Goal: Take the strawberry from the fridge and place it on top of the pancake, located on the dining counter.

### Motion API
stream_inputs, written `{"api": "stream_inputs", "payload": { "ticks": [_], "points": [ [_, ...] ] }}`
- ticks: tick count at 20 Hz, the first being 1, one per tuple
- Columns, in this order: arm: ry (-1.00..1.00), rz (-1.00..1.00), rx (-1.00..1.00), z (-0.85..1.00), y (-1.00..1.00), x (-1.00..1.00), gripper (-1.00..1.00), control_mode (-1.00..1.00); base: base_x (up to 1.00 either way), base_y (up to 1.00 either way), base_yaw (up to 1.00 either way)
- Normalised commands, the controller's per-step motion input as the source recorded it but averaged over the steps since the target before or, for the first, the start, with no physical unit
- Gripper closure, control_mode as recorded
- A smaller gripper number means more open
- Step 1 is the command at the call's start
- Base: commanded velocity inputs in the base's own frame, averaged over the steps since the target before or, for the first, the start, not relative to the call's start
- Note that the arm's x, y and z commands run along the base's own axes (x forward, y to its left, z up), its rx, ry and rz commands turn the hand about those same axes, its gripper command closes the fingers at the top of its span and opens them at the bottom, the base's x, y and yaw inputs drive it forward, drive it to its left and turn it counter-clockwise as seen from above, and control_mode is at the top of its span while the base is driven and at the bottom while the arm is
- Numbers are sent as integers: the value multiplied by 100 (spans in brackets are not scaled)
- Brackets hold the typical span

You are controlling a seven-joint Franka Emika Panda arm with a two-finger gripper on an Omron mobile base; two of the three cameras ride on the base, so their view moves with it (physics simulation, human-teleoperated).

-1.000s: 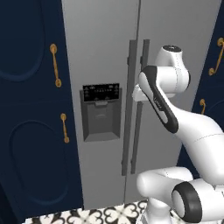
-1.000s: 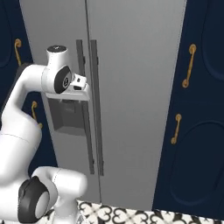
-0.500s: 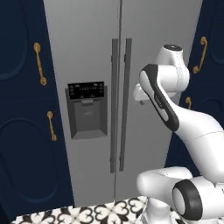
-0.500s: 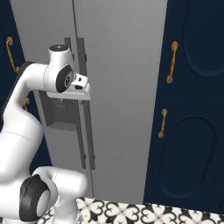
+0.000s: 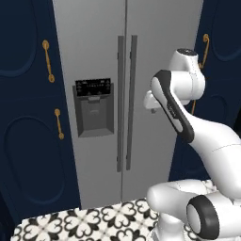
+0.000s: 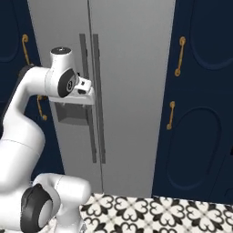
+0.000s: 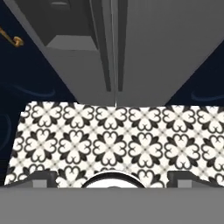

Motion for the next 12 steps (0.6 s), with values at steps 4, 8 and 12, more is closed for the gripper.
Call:
{"api": "stream_inputs", "payload": {
  "ticks": [4,8,12],
  "points": [
    [0,0,0,0,0,0,-100,100,-4,40,0],
    [0,0,0,0,0,0,-100,100,6,-4,0],
    [-12,0,0,0,-20,42,-100,-100,0,0,0]
  ]
}}
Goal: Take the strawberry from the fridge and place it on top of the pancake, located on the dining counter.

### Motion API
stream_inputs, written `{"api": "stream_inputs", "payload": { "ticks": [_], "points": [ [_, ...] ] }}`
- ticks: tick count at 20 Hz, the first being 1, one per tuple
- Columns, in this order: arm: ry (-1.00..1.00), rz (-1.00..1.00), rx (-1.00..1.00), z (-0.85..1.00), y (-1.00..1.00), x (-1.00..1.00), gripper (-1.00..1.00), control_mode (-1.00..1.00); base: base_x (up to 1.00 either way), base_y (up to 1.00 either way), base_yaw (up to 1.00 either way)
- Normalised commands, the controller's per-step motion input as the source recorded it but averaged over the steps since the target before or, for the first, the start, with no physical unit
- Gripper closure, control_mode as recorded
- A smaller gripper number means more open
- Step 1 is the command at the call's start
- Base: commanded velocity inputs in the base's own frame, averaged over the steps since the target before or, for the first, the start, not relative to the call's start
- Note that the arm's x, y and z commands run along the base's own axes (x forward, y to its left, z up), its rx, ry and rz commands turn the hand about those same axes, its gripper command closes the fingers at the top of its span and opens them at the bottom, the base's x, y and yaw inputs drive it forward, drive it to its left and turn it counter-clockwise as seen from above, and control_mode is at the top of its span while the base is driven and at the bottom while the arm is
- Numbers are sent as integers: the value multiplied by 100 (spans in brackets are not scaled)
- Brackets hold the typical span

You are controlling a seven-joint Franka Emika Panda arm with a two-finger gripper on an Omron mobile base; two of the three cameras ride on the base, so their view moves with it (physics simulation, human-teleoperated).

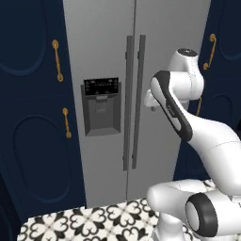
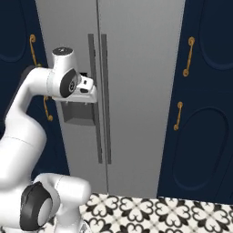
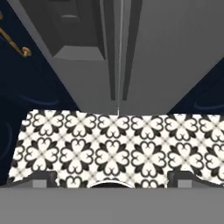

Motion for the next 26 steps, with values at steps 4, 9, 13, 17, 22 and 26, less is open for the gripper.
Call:
{"api": "stream_inputs", "payload": {
  "ticks": [4,9,13,17,22,26],
  "points": [
    [-26,0,0,0,-14,91,-100,-100,0,0,0],
    [-28,0,0,-9,-14,100,-100,-100,0,0,0],
    [-24,0,1,-31,-14,87,-100,-100,0,0,0],
    [-14,0,0,-24,-2,56,-100,-100,0,0,0],
    [-4,0,0,-2,0,64,-100,-100,0,0,0],
    [0,0,0,0,0,72,-100,-100,0,0,0]
  ]
}}
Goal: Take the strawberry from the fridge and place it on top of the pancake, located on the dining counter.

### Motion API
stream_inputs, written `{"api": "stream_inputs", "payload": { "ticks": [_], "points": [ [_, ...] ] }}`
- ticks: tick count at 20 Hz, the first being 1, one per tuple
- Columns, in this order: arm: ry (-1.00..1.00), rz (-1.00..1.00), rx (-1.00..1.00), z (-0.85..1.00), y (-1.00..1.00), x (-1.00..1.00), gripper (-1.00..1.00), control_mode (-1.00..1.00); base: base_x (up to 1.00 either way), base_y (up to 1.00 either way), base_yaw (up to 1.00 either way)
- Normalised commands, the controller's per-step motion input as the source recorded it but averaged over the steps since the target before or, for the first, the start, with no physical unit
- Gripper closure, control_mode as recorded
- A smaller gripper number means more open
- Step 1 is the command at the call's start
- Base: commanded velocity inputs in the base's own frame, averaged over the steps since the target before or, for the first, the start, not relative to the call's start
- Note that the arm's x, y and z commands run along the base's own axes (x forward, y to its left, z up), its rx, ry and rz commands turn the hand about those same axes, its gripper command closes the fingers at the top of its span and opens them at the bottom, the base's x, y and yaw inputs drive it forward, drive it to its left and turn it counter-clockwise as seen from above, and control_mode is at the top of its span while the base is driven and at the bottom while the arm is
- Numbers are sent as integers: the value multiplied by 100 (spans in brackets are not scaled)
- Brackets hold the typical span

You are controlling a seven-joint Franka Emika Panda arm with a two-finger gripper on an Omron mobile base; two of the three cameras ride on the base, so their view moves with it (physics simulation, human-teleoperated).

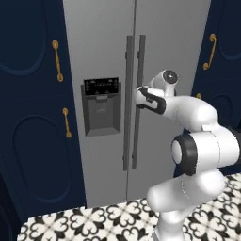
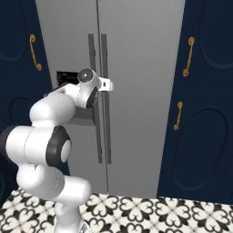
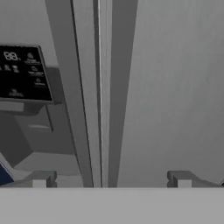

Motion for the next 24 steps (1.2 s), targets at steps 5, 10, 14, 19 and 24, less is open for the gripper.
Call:
{"api": "stream_inputs", "payload": {
  "ticks": [5,10,14,19,24],
  "points": [
    [0,0,0,-3,0,62,-100,-100,0,0,0],
    [-1,0,0,-7,-2,64,-100,-100,0,0,0],
    [-4,0,0,-6,-20,60,-100,-100,0,0,0],
    [-2,0,0,-8,-6,44,-100,-100,0,0,0],
    [-3,0,0,-5,0,40,-100,-100,0,0,0]
  ]
}}
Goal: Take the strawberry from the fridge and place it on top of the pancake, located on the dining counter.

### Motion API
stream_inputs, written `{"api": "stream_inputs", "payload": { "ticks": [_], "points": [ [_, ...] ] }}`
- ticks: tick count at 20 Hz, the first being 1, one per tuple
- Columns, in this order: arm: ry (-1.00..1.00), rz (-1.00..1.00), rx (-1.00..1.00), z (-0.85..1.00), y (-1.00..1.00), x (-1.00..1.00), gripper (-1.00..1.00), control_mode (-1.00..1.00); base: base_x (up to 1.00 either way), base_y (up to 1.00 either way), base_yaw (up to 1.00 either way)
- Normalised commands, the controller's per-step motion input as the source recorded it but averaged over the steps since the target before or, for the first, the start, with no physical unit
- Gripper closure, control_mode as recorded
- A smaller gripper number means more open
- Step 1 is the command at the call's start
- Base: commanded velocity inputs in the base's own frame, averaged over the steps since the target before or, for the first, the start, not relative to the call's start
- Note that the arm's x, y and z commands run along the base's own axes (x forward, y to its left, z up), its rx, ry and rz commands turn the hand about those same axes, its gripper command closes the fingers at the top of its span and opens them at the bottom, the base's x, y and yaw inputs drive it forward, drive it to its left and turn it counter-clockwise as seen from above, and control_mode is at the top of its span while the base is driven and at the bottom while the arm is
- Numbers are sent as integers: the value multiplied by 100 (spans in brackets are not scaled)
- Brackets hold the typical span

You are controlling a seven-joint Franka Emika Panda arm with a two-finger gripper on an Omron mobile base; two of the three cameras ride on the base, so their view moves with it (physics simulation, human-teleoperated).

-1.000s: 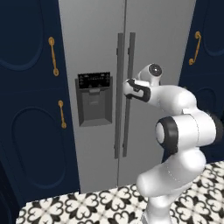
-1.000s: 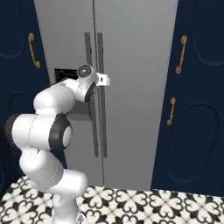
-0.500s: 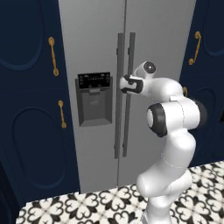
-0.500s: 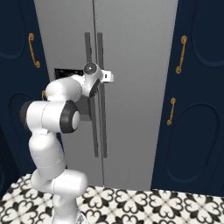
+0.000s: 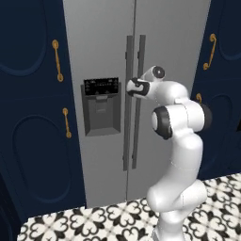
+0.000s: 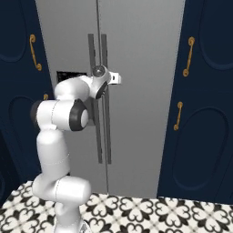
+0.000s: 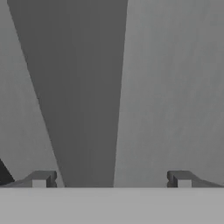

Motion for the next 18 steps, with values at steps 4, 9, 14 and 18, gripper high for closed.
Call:
{"api": "stream_inputs", "payload": {
  "ticks": [4,9,14,18],
  "points": [
    [-1,0,0,-4,0,40,-100,-100,0,0,0],
    [-2,0,0,-4,0,27,100,-100,0,0,0],
    [0,0,0,0,-36,-10,100,-100,0,0,0],
    [2,-1,1,0,-50,-43,100,-100,0,0,0]
  ]
}}
